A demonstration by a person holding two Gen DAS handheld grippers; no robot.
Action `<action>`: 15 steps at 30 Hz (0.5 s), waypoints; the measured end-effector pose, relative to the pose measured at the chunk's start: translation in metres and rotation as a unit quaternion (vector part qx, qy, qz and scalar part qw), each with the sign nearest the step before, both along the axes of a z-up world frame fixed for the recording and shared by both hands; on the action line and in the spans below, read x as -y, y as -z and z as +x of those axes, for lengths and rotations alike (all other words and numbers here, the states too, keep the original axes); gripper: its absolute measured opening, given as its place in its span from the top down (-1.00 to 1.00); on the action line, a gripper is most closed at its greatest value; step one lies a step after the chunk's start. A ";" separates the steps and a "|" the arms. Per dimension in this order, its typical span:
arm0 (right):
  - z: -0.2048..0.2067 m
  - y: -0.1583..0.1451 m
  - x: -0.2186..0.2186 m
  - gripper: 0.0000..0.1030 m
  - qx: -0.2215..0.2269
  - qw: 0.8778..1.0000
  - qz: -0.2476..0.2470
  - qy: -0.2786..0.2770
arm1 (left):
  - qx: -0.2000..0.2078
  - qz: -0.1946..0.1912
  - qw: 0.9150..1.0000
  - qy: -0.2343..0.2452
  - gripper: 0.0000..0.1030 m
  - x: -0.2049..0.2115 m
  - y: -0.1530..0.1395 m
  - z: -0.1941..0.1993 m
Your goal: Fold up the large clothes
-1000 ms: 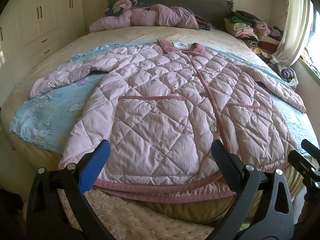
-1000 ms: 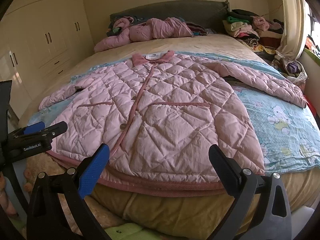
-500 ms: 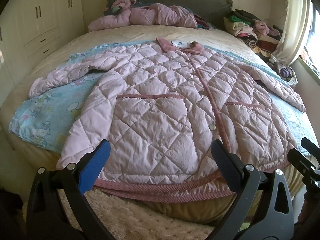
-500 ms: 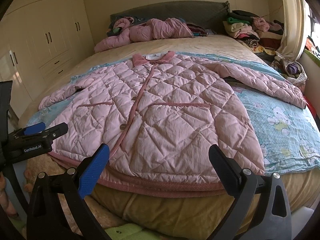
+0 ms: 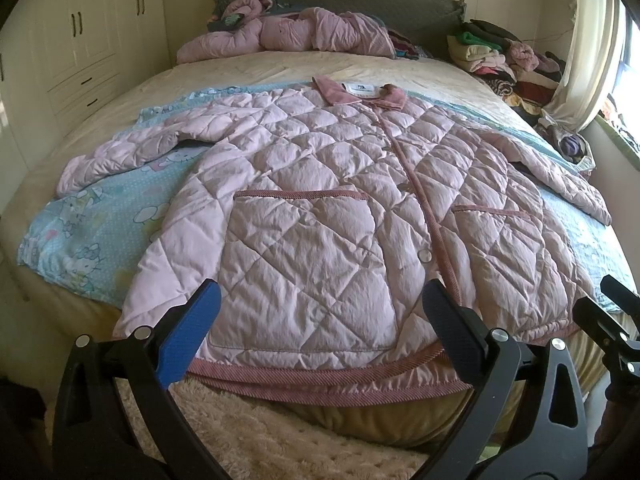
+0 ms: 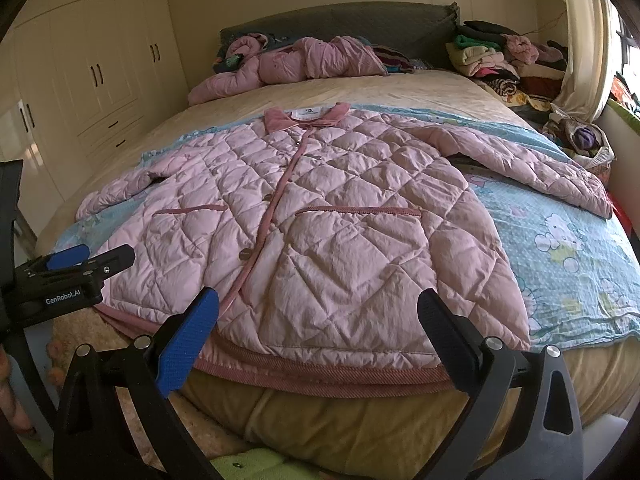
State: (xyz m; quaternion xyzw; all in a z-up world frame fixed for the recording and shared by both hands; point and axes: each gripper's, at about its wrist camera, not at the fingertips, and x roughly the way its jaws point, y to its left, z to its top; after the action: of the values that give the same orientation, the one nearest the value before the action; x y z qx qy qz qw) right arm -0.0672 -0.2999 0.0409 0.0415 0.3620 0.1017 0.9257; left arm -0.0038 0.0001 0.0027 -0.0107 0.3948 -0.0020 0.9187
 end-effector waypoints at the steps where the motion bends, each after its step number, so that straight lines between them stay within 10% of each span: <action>1: 0.000 0.000 0.000 -0.92 0.000 1.000 0.000 0.000 | 0.000 -0.001 1.000 0.000 -0.84 0.000 0.000 0.000; 15: 0.014 -0.001 -0.002 -0.92 -0.007 1.000 -0.014 -0.001 | -0.008 0.004 1.000 -0.003 -0.84 -0.007 0.000 0.015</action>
State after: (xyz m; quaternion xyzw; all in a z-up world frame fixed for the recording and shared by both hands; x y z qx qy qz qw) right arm -0.0528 -0.2974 0.0416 0.0290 0.3698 0.0975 0.9235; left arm 0.0108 0.0068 0.0029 -0.0084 0.4024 0.0022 0.9154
